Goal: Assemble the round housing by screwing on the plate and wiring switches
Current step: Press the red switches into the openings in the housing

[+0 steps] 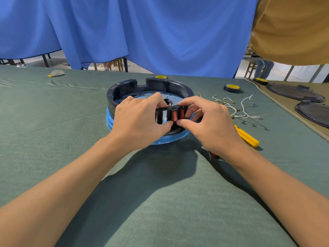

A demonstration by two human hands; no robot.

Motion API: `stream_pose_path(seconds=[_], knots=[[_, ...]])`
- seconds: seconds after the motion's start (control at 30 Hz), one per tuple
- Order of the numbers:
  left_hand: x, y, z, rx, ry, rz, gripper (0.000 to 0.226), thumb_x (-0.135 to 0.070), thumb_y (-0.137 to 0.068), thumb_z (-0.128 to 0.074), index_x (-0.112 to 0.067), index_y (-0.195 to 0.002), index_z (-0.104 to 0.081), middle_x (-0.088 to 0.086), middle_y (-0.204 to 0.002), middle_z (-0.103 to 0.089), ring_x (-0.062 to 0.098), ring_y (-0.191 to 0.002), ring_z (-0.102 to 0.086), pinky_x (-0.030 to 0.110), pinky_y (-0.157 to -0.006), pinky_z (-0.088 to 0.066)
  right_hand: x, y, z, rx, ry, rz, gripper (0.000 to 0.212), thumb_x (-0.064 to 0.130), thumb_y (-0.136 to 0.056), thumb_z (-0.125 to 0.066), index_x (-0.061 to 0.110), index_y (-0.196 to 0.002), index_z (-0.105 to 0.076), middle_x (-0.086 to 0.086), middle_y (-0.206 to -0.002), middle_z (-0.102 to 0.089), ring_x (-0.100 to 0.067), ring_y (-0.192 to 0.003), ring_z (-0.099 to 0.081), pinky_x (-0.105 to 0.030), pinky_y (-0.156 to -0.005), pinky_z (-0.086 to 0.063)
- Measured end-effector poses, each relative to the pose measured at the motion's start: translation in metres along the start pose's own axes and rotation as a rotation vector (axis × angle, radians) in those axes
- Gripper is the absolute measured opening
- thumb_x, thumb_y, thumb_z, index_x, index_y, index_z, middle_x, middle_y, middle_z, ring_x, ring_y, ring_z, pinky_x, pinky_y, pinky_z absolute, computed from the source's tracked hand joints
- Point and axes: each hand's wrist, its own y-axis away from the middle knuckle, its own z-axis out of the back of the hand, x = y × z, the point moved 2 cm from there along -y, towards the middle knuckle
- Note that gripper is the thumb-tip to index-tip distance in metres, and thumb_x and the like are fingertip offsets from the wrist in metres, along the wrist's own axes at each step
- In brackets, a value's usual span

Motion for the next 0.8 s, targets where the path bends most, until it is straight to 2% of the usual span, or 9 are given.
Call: stream_pose_path(seconds=[0.1,0.23,0.3,0.43,0.6,0.8], knots=[[0.0002,0.0000,-0.0011,-0.017,0.005,0.010,0.031,-0.039,-0.077,-0.075,-0.021,-0.100,-0.066,-0.004,-0.081,-0.072,0.027,-0.077,-0.060,0.027,-0.075,-0.023,0.0008,-0.0016,-0.0024,-0.034,0.005,-0.014,0.030,0.020,-0.073,-0.079,0.028,-0.098,-0.067,0.009,-0.071,-0.065,-0.011,-0.066,-0.059,-0.033,-0.068,-0.051],[0.0013,0.0012,-0.0020,-0.045,0.016,-0.018,0.030,-0.038,-0.078,-0.075,-0.019,-0.100,-0.067,-0.003,-0.079,-0.071,0.024,-0.071,-0.052,0.027,-0.076,-0.024,0.0019,-0.0020,-0.0049,-0.044,0.031,-0.010,0.029,0.020,-0.074,-0.077,0.029,-0.100,-0.065,0.010,-0.071,-0.064,-0.016,-0.070,-0.060,-0.039,-0.068,-0.052],[0.0008,0.0021,-0.0019,-0.068,0.015,-0.049,0.030,-0.043,-0.080,-0.070,-0.017,-0.097,-0.068,-0.003,-0.076,-0.072,0.022,-0.066,-0.050,0.028,-0.075,-0.026,0.0018,-0.0017,-0.0035,-0.031,0.039,0.014,0.026,0.021,-0.077,-0.075,0.027,-0.101,-0.065,0.009,-0.072,-0.063,-0.015,-0.070,-0.059,-0.038,-0.069,-0.052],[-0.0008,0.0015,-0.0020,-0.078,0.038,0.006,0.040,-0.053,-0.085,-0.048,-0.019,-0.089,-0.069,-0.004,-0.067,-0.068,0.025,-0.066,-0.059,0.028,-0.072,-0.026,0.0018,-0.0021,0.0004,-0.037,0.004,0.036,0.012,0.030,-0.087,-0.068,0.028,-0.098,-0.068,0.011,-0.069,-0.063,-0.009,-0.065,-0.059,-0.032,-0.068,-0.051],[-0.0011,-0.0003,-0.0049,-0.088,0.044,0.036,0.042,-0.055,-0.087,-0.047,-0.021,-0.084,-0.071,-0.004,-0.064,-0.068,0.025,-0.065,-0.062,0.028,-0.070,-0.026,0.0028,-0.0030,-0.0003,-0.088,-0.010,0.015,0.009,0.036,-0.088,-0.067,0.029,-0.091,-0.072,0.007,-0.068,-0.067,-0.010,-0.065,-0.060,-0.034,-0.066,-0.052],[-0.0038,-0.0016,-0.0058,-0.105,0.000,0.009,0.042,-0.053,-0.086,-0.048,-0.018,-0.084,-0.071,-0.001,-0.061,-0.067,0.029,-0.063,-0.062,0.029,-0.067,-0.025,0.0022,-0.0064,-0.0027,-0.138,0.008,-0.067,0.015,0.047,-0.083,-0.067,0.033,-0.085,-0.070,0.012,-0.063,-0.064,-0.014,-0.069,-0.062,-0.037,-0.065,-0.053]])
